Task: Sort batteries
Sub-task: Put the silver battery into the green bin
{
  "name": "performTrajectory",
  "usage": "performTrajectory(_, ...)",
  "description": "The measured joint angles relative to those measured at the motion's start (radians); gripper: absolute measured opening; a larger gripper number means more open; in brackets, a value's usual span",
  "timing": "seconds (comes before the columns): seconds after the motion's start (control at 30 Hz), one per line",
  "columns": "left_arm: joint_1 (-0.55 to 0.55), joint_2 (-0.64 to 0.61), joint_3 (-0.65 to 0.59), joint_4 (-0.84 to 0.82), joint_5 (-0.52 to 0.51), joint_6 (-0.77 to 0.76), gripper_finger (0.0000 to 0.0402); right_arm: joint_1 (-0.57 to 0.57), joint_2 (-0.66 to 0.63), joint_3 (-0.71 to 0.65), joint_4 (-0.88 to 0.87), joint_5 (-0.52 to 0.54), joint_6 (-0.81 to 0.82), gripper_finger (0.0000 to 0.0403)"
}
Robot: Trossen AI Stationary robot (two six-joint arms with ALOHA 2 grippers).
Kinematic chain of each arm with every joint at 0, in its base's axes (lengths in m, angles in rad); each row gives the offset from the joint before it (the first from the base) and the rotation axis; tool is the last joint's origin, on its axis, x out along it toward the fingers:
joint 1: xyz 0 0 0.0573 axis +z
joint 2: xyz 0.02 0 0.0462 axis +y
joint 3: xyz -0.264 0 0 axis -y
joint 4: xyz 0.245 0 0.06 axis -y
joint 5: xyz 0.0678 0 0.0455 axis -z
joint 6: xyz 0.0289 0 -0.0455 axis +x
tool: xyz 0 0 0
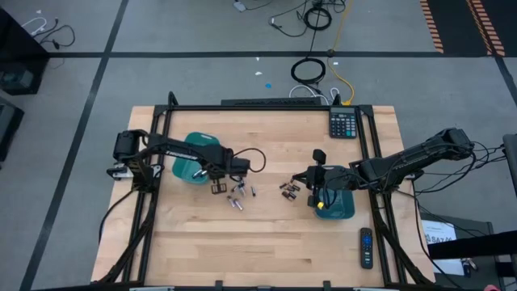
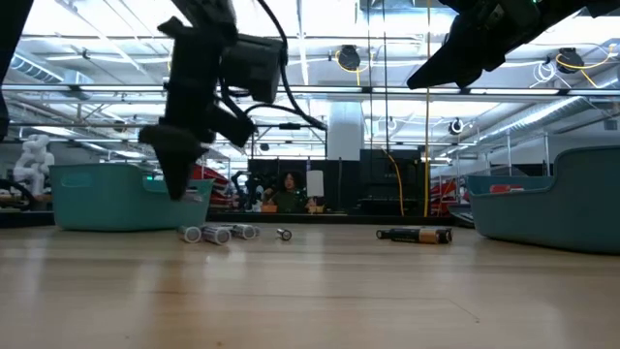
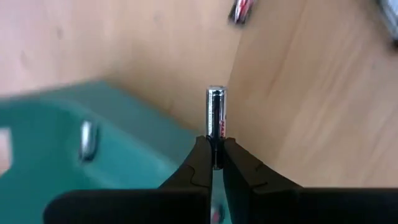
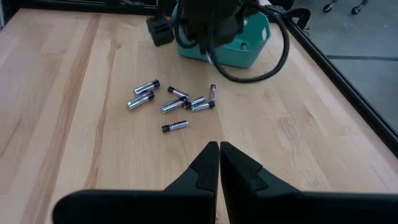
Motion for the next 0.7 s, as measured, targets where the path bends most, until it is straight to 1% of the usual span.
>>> performTrajectory(0.13, 0.000, -0.016, 0.028, -0.188, 0.008, -0.025, 0.0020, 0.000, 0.000, 0.000, -0.006, 0.000, 0.009, 0.0006)
performTrajectory(0.23, 0.002, -0.040, 0.013, -0.232, 0.019, -0.030, 0.0026, 0.000, 0.000, 0.001, -0.006, 0.000, 0.009, 0.0006)
performTrajectory(0.27, 0.002, -0.050, 0.000, -0.237, 0.013, -0.030, 0.0034, 0.000, 0.000, 0.001, -0.007, 0.000, 0.009, 0.0006)
performTrajectory(0.37, 0.002, -0.064, -0.016, -0.252, -0.081, -0.047, 0.0069, 0.000, 0.000, 0.001, -0.006, 0.000, 0.009, 0.0006)
performTrajectory(0.43, 0.003, -0.066, -0.016, -0.278, -0.117, -0.057, 0.0096, 0.000, 0.000, 0.001, -0.006, 0.000, 0.009, 0.0006)
performTrajectory(0.57, 0.002, -0.082, -0.014, -0.285, -0.101, -0.056, 0.0139, 0.000, 0.000, 0.001, -0.006, 0.000, 0.009, 0.0006)
performTrajectory(0.7, -0.006, -0.104, -0.010, -0.338, -0.081, -0.056, 0.0154, 0.000, 0.000, 0.001, -0.006, 0.000, 0.009, 0.0006)
